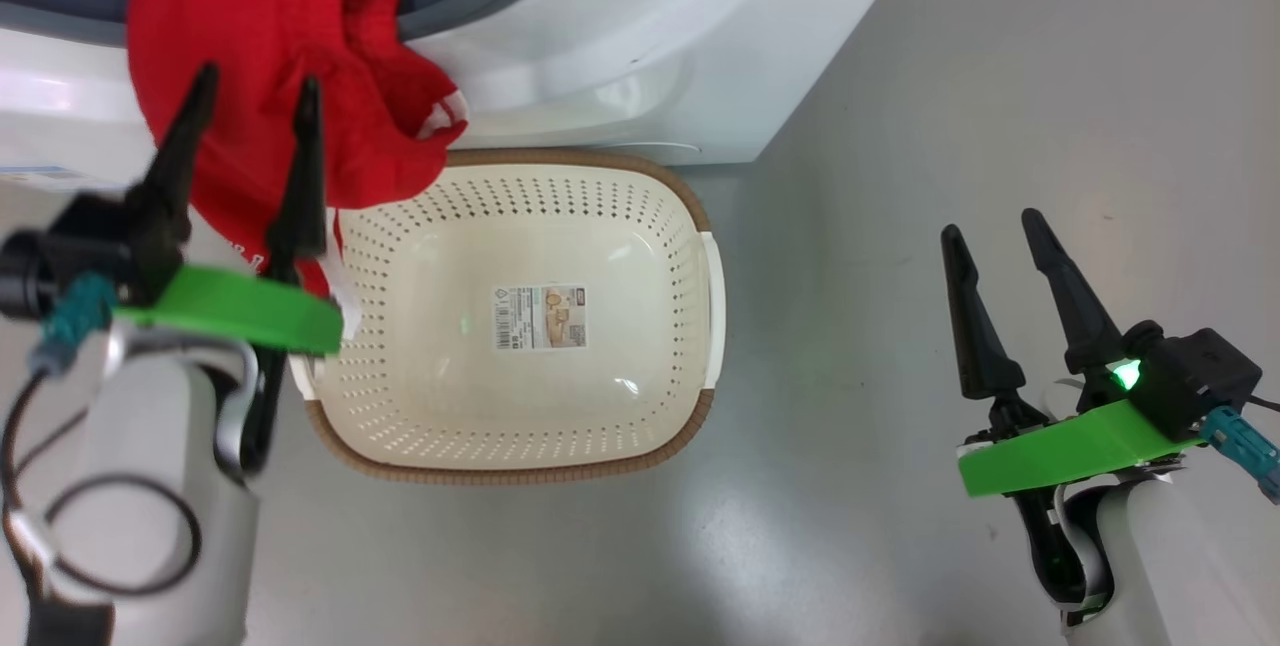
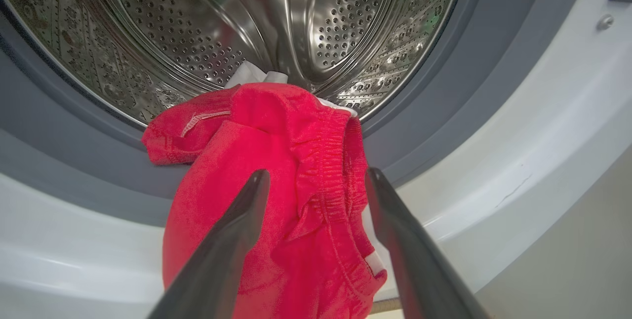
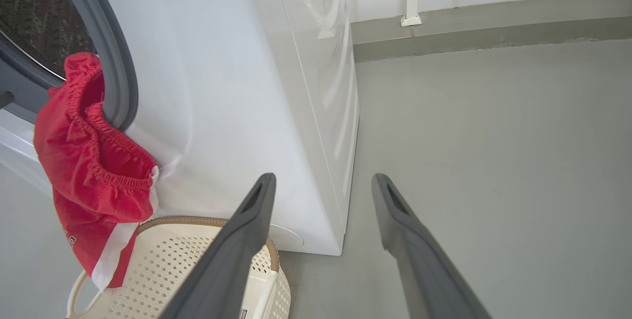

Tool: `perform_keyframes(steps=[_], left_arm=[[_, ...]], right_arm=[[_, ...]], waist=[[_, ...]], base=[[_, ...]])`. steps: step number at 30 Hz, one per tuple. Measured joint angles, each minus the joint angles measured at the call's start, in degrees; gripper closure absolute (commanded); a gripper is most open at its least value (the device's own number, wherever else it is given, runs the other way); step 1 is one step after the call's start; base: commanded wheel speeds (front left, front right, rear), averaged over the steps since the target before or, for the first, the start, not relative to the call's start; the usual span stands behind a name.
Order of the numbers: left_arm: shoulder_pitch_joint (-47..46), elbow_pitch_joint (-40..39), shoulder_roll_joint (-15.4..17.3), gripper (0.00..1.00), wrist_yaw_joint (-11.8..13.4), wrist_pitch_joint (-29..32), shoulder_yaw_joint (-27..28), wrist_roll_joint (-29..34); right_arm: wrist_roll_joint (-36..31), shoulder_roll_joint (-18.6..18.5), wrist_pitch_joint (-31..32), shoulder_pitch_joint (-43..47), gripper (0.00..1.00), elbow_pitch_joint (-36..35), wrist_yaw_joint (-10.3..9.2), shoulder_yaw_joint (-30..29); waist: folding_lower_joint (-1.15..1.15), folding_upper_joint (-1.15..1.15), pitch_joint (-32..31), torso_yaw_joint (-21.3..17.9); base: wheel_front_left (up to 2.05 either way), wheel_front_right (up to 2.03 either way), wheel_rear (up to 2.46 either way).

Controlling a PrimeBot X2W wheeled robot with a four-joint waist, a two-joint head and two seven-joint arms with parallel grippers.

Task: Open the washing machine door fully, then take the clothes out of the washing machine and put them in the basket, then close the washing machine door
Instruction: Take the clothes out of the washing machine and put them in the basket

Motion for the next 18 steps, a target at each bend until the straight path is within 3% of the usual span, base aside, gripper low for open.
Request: perform_keyframes(steps=[10,18], left_arm=[[-12.6,14.9,0.6,0.0,0.0,0.0,-0.8,2.3],[-19.1,22.0,0.9,0.0,0.1,0.0,-1.9,3.8]], right_arm=[[2.4,0.0,0.0,-1.2,0.0,-0.1,0.0,1.4],[2.6,0.0,0.0,-1.4,0.0,-0.3,0.0,1.4]], waist=[[0.0,0.0,2.1,-2.1],[0.0,0.0,3.2,-3.2]], base=[[0.0,0.0,0.0],[0.0,0.0,0.0]])
